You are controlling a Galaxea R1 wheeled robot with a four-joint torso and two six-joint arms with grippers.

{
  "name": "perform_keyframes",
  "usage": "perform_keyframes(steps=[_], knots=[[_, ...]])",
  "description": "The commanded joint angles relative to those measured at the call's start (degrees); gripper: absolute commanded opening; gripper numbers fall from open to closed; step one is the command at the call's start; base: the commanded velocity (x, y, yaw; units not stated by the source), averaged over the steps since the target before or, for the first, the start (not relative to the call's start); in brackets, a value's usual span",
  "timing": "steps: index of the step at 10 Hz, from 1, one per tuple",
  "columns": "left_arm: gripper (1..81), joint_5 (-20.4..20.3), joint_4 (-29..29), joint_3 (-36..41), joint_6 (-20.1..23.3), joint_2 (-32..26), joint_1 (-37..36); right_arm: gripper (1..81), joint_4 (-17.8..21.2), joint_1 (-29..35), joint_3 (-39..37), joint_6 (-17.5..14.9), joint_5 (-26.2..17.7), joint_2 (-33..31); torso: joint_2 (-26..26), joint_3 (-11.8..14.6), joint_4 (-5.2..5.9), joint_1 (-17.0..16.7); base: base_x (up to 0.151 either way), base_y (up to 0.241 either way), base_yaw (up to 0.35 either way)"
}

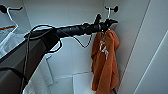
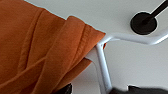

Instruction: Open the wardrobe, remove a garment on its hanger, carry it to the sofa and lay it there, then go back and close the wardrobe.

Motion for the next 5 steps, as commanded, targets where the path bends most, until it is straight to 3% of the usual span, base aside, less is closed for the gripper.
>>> perform_keyframes(steps=[1,2,5], knots=[[81.1,-2.5,1.9,-0.1,0.3,-0.1,-10.5,81.1,0.0,1.2,0.0,0.1,-2.8,0.4,0.0,0.0,0.0,0.0,0.0,0.0,0.0],[1.0,-2.6,2.3,0.6,0.3,-0.4,-10.5,81.1,0.0,1.2,0.0,0.1,-2.8,0.4,0.0,0.0,0.0,0.0,0.0,0.0,0.0],[1.0,-4.1,2.4,2.6,0.2,-2.1,-10.6,81.1,0.0,1.3,0.0,0.0,-2.9,0.5,0.0,0.0,0.0,0.0,0.0,0.0,0.0]])
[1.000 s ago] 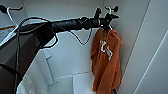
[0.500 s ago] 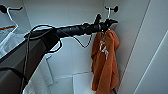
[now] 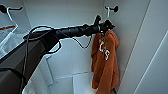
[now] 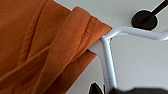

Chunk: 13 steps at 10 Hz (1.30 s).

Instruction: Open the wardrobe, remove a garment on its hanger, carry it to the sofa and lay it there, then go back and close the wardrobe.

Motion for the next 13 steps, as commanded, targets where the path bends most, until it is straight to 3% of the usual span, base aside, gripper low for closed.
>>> perform_keyframes(steps=[1,7,9,10,11,12,13], knots=[[1.0,-3.5,1.6,1.2,0.6,-1.4,-11.8,81.1,-0.1,1.3,0.0,0.0,-2.8,0.6,0.0,0.0,0.0,0.0,0.0,0.0,0.0],[1.0,-2.5,0.9,5.4,0.2,-5.6,-19.6,81.1,0.1,1.6,0.4,-0.2,-3.0,0.4,0.0,0.0,0.0,0.0,0.0,0.0,0.0],[1.0,-1.8,0.9,6.7,-0.3,-7.2,-20.8,81.1,-0.2,1.6,0.4,-0.3,-2.4,0.3,0.0,0.0,5.64,0.0,0.0,0.0,0.0],[1.0,-1.3,1.0,7.4,-0.3,-7.7,-20.9,81.1,-0.2,1.6,0.4,-0.3,-2.4,0.3,0.0,0.0,6.08,0.0,0.0,0.0,0.0],[1.0,-1.2,1.0,7.7,-0.3,-7.9,-20.8,81.1,-0.2,1.6,0.5,-0.3,-2.3,0.3,0.0,0.0,7.21,0.0,0.0,0.0,0.0],[1.0,-1.1,1.0,8.0,-0.3,-7.9,-20.8,81.1,-0.3,1.6,0.5,-0.3,-2.3,0.3,0.0,0.0,14.63,0.0,0.0,0.0,0.0],[1.0,0.0,1.3,7.9,-0.3,-7.7,-20.8,81.1,0.1,1.6,0.5,-0.2,-2.2,0.2,0.0,0.0,5.36,0.0,0.0,0.0,0.0]])
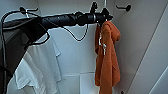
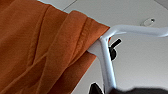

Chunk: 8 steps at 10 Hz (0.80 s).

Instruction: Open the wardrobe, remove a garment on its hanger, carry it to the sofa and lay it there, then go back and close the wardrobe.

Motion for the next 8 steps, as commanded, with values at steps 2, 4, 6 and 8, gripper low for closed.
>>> perform_keyframes(steps=[2,4,6,8], knots=[[1.0,-3.4,2.2,-1.2,1.5,0.4,-12.4,81.1,0.1,1.7,0.5,0.0,-2.7,0.2,0.0,0.0,1.2,0.0,0.0,0.0,0.0],[1.0,-3.4,2.3,-0.4,1.5,0.4,-12.1,81.1,0.1,1.9,0.7,0.0,-2.7,0.2,0.0,0.0,1.72,0.0,0.0,0.0,0.0],[1.0,-3.4,2.5,-0.1,1.5,0.7,-12.0,81.1,0.0,1.9,0.7,0.0,-2.7,0.2,0.0,0.0,1.72,0.0,0.0,0.0,0.0],[1.0,-3.4,2.5,0.3,1.5,0.9,-12.0,81.1,-0.2,1.9,0.7,-0.2,-2.6,0.2,0.0,0.0,1.72,0.0,-0.072,0.0,0.0]])
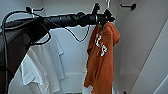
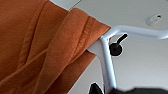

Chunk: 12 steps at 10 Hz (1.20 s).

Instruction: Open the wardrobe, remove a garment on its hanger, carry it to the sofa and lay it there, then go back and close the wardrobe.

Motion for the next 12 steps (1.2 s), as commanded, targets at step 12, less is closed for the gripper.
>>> perform_keyframes(steps=[12], knots=[[1.0,-9.3,2.4,6.6,1.9,0.1,-6.3,81.1,-0.1,1.0,0.6,-0.2,-2.8,0.4,0.0,0.0,0.02,-0.1,-0.101,0.0,0.0]])
